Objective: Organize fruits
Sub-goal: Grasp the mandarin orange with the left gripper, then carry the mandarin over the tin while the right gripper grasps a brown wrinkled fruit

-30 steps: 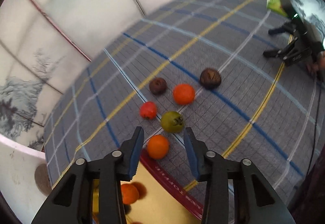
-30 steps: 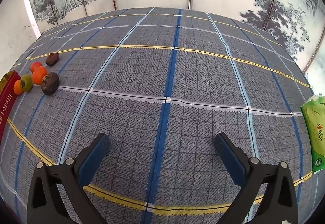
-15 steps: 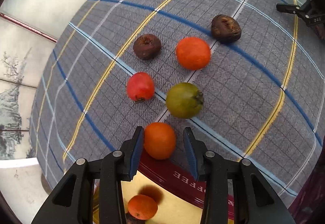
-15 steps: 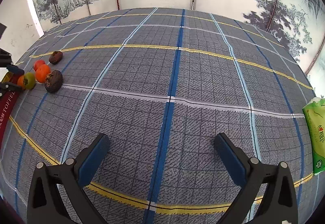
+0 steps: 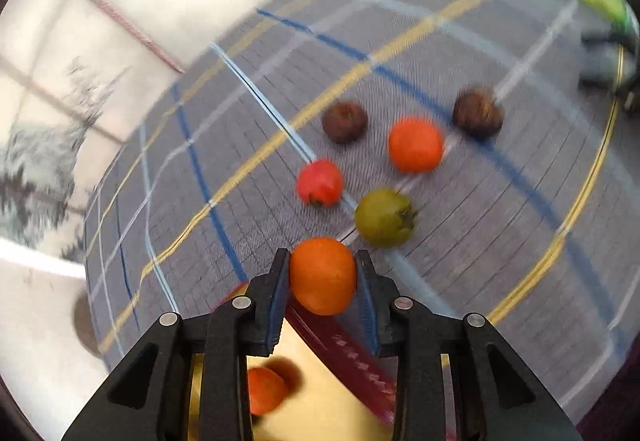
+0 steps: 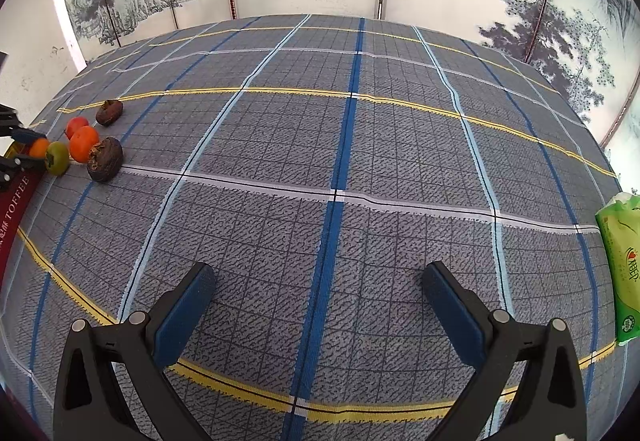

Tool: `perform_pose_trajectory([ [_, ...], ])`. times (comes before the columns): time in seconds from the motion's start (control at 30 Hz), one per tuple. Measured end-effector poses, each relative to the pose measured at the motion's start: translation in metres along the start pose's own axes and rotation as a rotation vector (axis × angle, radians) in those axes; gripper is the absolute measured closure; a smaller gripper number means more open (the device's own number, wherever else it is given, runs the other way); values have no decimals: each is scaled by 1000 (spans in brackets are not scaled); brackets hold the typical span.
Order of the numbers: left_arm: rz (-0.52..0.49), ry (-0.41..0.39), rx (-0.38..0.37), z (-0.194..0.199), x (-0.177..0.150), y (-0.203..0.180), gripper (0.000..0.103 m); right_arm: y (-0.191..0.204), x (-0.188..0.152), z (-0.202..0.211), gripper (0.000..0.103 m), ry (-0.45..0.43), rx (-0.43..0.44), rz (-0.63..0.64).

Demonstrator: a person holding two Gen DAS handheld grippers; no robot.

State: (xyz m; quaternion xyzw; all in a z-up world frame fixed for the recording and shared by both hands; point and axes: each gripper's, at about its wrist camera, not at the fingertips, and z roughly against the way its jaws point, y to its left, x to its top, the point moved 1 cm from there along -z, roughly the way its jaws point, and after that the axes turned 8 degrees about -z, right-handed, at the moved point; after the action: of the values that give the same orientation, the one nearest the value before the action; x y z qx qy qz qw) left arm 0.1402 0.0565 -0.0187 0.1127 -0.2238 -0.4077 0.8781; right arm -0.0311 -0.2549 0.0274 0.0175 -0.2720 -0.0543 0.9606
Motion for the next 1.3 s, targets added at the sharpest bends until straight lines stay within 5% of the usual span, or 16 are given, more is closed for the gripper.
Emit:
perform_pose_trajectory([
  [0.17,273,-107,-34,49,-15,0,70,-1,2,0,0,0,10,-6],
  [0.27,419,-144,-82,70,-30,-4,70,11,2,21,18,-68,223,19],
  [0.47,546,-186,-106,101,-59,-18,70,90,18,38,20,-96,383,272],
  [0.53,584,-187,-124,110,-70,-21,70,112,25,26,31,-71,410,318],
  [0.8,653,-184,-86,130,-109,-21,70,162,39,-21,36,-27,366,422],
  [0.83,661,-187,-82,132,-113,-20,70,164,39,-28,40,-7,346,429],
  [0.9,680,-193,-76,135,-120,-18,70,164,40,-32,67,11,339,416],
  [1.3,752,-195,-53,125,-165,-16,70,100,-2,10,67,-36,316,180],
])
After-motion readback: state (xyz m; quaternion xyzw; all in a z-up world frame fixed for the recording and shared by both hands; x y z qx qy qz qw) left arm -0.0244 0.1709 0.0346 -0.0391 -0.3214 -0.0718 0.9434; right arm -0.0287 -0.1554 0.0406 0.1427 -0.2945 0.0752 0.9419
